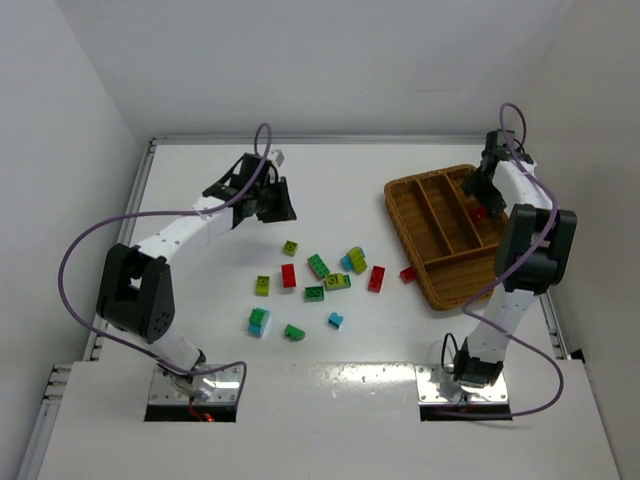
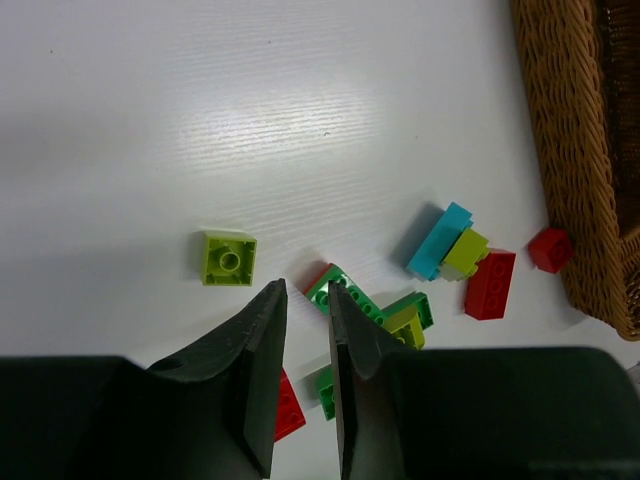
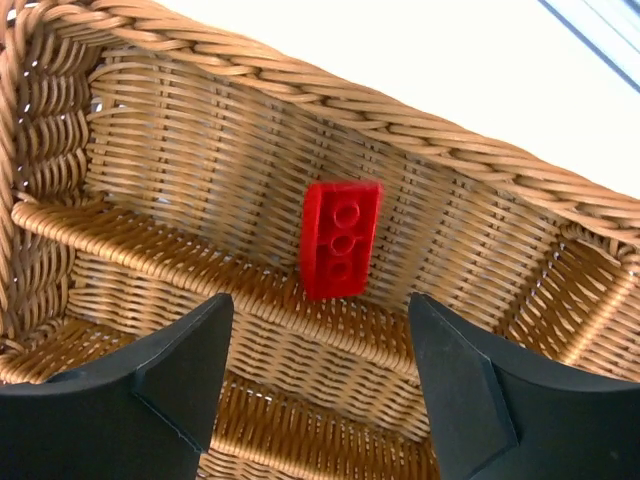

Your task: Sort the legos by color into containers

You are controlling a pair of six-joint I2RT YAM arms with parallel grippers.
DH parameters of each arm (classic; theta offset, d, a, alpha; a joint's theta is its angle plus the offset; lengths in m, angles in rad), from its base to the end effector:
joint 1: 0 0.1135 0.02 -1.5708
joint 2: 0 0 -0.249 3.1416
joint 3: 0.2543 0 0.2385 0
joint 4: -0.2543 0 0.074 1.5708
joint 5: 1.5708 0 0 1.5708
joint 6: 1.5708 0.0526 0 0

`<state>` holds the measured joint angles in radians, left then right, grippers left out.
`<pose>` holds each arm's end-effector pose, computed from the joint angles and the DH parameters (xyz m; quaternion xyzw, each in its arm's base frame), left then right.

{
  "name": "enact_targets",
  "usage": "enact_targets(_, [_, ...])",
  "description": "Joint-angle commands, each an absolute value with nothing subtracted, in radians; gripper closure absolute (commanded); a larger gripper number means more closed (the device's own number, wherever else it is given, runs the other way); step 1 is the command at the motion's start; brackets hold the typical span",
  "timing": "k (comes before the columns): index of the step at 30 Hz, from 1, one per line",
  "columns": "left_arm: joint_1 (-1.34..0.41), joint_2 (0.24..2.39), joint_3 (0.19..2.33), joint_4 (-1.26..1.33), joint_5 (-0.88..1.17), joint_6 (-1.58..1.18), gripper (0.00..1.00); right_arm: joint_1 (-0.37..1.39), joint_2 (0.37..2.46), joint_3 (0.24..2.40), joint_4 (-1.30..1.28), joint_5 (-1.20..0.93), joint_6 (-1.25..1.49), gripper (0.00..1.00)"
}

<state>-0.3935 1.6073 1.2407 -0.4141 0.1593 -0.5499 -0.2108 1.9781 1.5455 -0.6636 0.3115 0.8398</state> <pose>0.3252 -0.1440 0.2470 -0.0413 0.9196 -0.2397 0.3084 0.3976 -0.1016 0.1895 0.5131 0.8125 -0.0715 0.2675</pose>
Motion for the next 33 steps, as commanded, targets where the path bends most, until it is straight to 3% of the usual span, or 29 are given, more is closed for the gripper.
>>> enact_targets(1, [-0.393,1.612,1.278,-0.423,0.152,-0.535,0.71,-0.169,1.875,1.553,-0.673,0.394,0.861,0.28])
enact_targets(4, [-0.393,1.603,1.287,-0.423,0.14,-0.525,0.69,-0.115,1.775,1.444,-0.673,0.434,0.848,0.31])
enact_targets(9, [-0.384,1.565,1.276,-0.457,0.048,-0.534,0.69,0.141,1.583,1.273,-0.683,0.384,0.793,0.38])
enact_targets(13, [-0.383,1.508,1.255,-0.466,0.003,-0.543,0.68,0.394,1.583,1.155,-0.701,0.263,0.778,0.31])
enact_targets(17, [-0.374,1.488,1.227,-0.466,-0.006,-0.543,0.67,0.515,1.618,1.089,-0.66,0.181,0.787,0.2])
enact_targets(21, [-0.374,1.477,1.216,-0.466,0.003,-0.543,0.67,0.566,1.704,1.078,-0.65,0.181,0.787,0.19])
enact_targets(24, [-0.374,1.468,1.206,-0.466,0.012,-0.543,0.67,0.575,1.742,1.068,-0.603,0.181,0.787,0.25])
enact_targets(30, [-0.374,1.459,1.197,-0.466,0.002,-0.543,0.67,0.575,1.83,1.078,-0.572,0.169,0.787,0.51])
enact_targets(31, [-0.374,1.459,1.197,-0.466,-0.008,-0.543,0.67,0.575,1.83,1.078,-0.572,0.169,0.787,0.62])
enact_targets(33, [-0.374,1.459,1.197,-0.466,-0.008,-0.543,0.67,0.575,1.813,1.069,-0.583,0.188,0.787,0.71])
